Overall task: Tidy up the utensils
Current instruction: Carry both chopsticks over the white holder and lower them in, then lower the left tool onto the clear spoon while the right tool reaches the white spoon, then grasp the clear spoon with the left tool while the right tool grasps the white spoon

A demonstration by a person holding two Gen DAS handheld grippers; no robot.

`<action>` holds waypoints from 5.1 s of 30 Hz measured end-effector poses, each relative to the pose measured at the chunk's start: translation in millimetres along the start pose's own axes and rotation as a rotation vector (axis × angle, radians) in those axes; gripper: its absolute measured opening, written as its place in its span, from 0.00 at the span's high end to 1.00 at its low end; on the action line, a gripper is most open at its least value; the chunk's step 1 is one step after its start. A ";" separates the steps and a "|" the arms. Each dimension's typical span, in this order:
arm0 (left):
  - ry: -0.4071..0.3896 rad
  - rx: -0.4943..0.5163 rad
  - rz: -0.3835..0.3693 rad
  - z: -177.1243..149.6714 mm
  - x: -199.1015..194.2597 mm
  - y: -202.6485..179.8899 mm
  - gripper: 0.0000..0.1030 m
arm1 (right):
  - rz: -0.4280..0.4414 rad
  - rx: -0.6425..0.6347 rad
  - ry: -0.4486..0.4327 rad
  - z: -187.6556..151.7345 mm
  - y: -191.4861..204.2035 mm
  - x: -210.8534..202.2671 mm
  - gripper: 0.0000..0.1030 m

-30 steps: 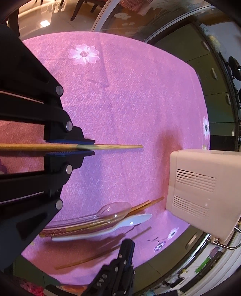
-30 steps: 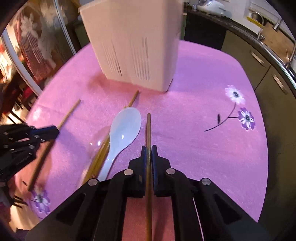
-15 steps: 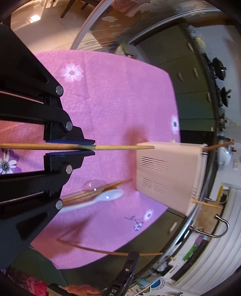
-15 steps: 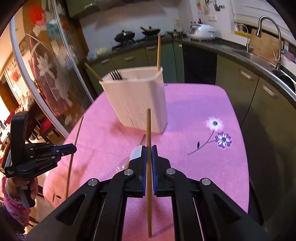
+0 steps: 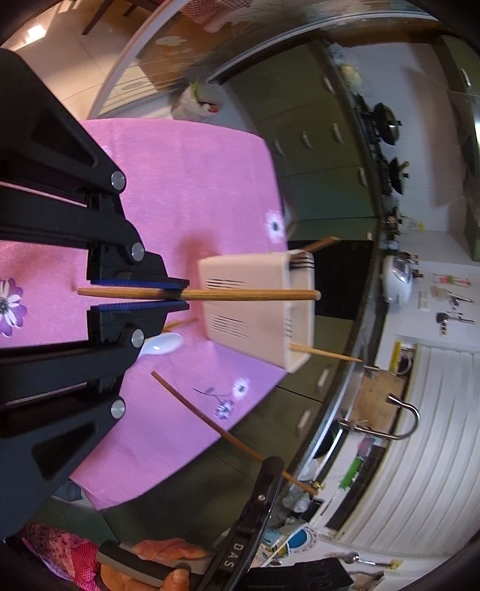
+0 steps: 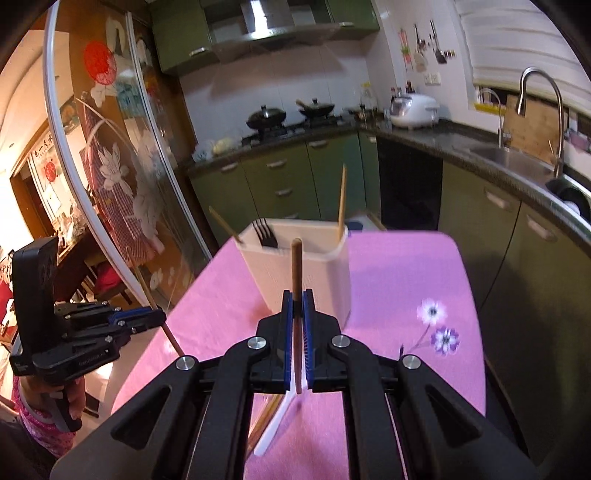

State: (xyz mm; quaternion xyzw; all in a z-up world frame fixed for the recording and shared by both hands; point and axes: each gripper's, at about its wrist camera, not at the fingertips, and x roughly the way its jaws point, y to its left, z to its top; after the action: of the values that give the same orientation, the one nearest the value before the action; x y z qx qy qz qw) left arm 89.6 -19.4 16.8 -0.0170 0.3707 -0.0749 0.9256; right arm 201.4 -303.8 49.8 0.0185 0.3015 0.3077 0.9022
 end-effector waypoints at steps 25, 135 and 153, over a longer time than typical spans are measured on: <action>-0.335 0.061 0.046 166.0 -27.6 -35.4 0.94 | -0.047 -0.024 -0.175 156.9 2.0 -0.2 0.94; 0.111 0.024 0.040 -35.4 104.3 -42.4 0.75 | -0.042 0.072 0.122 -55.1 -41.3 81.4 0.64; -0.190 0.051 0.043 87.3 9.9 -43.4 0.75 | -0.036 -0.034 -0.099 60.4 -2.8 11.9 0.65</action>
State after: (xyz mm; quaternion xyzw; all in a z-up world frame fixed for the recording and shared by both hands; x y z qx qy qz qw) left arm 151.3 -65.8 77.1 0.0074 0.2797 -0.0626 0.9580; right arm 243.9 -290.2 92.2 0.0129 0.2518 0.2953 0.9215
